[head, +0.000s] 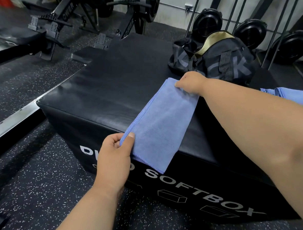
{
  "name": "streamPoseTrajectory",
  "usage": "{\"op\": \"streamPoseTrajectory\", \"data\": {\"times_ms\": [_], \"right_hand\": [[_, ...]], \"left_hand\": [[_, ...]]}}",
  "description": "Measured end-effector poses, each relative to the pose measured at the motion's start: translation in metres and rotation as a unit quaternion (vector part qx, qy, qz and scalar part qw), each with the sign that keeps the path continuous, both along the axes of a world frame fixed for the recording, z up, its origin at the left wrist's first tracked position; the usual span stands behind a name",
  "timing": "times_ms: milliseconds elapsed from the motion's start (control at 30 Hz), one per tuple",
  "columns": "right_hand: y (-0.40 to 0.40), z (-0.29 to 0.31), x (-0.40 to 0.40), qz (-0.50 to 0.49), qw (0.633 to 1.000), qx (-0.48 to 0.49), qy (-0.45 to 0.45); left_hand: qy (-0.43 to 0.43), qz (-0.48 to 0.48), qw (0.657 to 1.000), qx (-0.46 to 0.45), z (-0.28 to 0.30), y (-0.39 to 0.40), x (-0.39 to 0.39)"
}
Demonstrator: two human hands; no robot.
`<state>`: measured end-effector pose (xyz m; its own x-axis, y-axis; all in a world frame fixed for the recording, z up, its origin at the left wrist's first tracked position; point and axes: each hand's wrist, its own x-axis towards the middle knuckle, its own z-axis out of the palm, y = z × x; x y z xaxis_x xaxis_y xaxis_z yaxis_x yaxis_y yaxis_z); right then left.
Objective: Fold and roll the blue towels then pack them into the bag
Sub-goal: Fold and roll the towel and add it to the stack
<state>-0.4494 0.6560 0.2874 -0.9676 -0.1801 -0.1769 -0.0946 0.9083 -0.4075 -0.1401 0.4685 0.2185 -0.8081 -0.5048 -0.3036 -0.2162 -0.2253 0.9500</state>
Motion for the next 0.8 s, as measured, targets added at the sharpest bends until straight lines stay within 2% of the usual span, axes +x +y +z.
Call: {"op": "streamPoseTrajectory", "data": {"times_ms": [133, 167, 267, 367, 433, 533, 667, 733, 800], "right_hand": [[-0.008, 0.012, 0.001, 0.065, 0.99, 0.119, -0.027], [-0.008, 0.014, 0.001, 0.084, 0.989, 0.123, -0.019], [0.002, 0.024, 0.007, 0.073, 0.997, 0.02, 0.032], [0.022, 0.038, 0.022, 0.049, 0.987, -0.093, 0.121], [0.044, 0.05, 0.039, 0.016, 0.967, -0.202, 0.154], [0.08, 0.062, 0.073, -0.014, 0.918, -0.36, 0.167], [0.12, 0.061, 0.12, -0.071, 0.895, -0.401, 0.181], [0.133, 0.05, 0.141, -0.094, 0.889, -0.406, 0.187], [0.137, 0.037, 0.162, -0.088, 0.909, -0.368, 0.177]], "left_hand": [[-0.004, 0.003, 1.0, -0.004, 0.0, -0.003, -0.001], [0.002, 0.006, 1.0, -0.013, 0.001, -0.005, -0.001], [0.033, 0.012, 0.997, -0.063, 0.01, -0.007, -0.001], [0.068, 0.023, 0.983, -0.168, 0.026, -0.011, -0.001], [0.104, 0.027, 0.967, -0.232, 0.042, -0.011, 0.002], [0.18, 0.022, 0.933, -0.31, 0.067, -0.01, 0.01], [0.237, 0.0, 0.89, -0.389, 0.088, -0.011, 0.019], [0.251, 0.002, 0.89, -0.381, 0.092, -0.008, 0.022], [0.254, 0.002, 0.903, -0.346, 0.091, -0.005, 0.024]]}}
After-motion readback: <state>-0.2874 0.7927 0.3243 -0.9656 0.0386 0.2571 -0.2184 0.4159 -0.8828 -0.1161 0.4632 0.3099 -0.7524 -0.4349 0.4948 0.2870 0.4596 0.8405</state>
